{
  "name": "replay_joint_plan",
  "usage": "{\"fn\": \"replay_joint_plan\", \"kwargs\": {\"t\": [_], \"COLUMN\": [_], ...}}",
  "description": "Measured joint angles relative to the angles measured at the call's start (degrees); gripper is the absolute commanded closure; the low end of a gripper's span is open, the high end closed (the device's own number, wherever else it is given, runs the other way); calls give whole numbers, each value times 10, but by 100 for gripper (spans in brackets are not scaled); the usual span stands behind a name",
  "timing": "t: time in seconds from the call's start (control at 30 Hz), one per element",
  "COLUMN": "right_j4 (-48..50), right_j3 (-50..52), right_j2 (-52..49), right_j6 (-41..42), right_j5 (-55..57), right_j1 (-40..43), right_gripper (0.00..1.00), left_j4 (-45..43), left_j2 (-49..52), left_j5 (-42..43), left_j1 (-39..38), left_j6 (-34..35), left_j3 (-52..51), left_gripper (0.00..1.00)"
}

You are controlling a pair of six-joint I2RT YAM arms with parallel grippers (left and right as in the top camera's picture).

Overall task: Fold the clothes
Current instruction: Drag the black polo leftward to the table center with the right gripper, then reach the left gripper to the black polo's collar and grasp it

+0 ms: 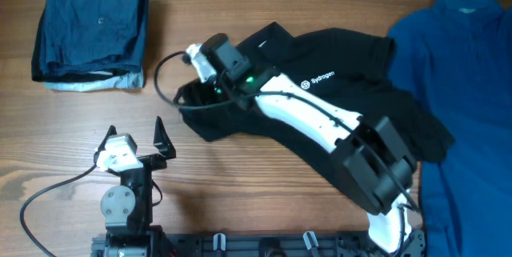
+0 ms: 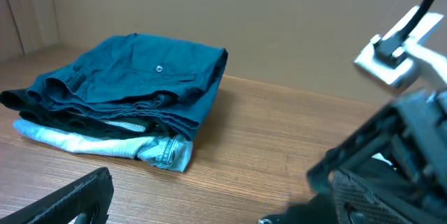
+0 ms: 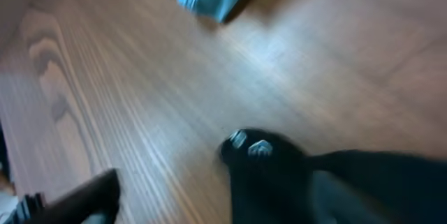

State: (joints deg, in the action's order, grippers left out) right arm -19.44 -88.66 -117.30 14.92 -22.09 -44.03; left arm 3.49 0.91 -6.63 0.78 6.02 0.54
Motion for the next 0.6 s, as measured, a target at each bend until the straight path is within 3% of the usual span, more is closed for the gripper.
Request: {"fn": "replay_joint_plan", "kwargs": {"t": [0.17,0.37,0.6], "right_j4": [-25,-200,-325], "right_j3": [-2,-18,-18], "right_j2": [104,235,265], "right_j6": [-2,-7,-9], "right_j5": [13,133,213], "right_j1": [92,255,464], "right_gripper": [8,8,1], "left_j4": [0,0,0], "left_j2": [0,0,0], "left_j5": [0,0,0], "left_j1": [0,0,0], "left_j6": [0,0,0], "left_j3": [0,0,0], "left_gripper": [0,0,0]}}
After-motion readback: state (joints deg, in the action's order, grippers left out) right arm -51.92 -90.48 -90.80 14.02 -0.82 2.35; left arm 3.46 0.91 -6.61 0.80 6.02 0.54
